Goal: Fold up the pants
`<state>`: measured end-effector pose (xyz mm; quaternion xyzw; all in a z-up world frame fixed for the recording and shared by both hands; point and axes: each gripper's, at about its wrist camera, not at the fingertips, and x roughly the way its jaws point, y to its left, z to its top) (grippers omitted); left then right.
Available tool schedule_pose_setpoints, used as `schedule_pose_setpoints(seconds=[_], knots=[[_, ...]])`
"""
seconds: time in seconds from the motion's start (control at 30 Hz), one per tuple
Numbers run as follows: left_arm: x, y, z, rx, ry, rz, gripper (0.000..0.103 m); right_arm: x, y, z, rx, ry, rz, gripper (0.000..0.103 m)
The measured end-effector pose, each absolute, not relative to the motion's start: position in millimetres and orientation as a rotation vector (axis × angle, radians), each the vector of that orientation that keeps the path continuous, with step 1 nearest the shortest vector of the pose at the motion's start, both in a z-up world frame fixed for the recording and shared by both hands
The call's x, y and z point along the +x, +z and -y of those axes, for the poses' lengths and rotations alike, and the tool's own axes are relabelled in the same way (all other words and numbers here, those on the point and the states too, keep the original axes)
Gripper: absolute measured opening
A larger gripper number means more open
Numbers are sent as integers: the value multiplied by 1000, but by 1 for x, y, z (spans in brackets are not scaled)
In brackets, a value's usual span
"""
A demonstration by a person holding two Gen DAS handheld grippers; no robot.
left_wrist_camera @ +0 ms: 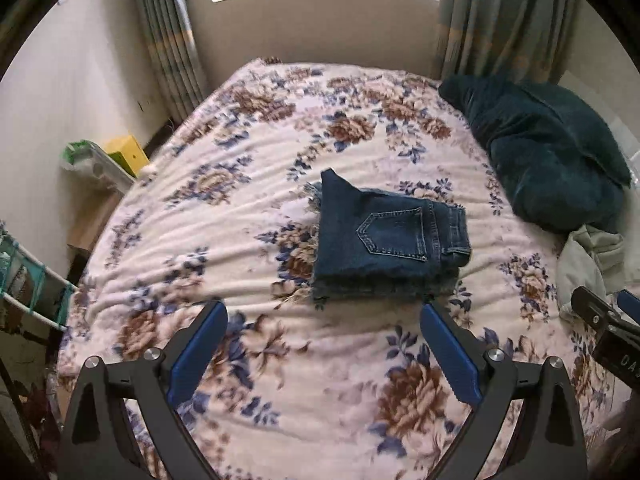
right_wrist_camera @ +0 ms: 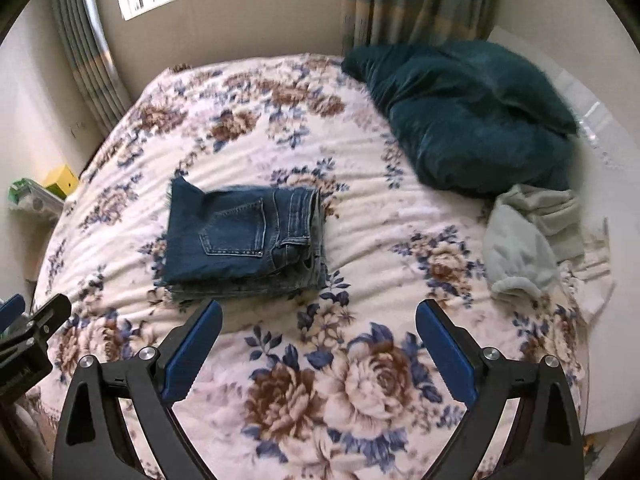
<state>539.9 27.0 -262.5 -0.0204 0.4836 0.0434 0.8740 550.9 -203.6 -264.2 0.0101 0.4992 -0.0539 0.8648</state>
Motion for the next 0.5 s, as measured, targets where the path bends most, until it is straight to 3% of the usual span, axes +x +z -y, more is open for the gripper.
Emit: schedule_pose_setpoints(seconds=[0.5], knots=[[334,-111,-40,47,23,-863,99,291,-77,163,22,-139,-871,99]])
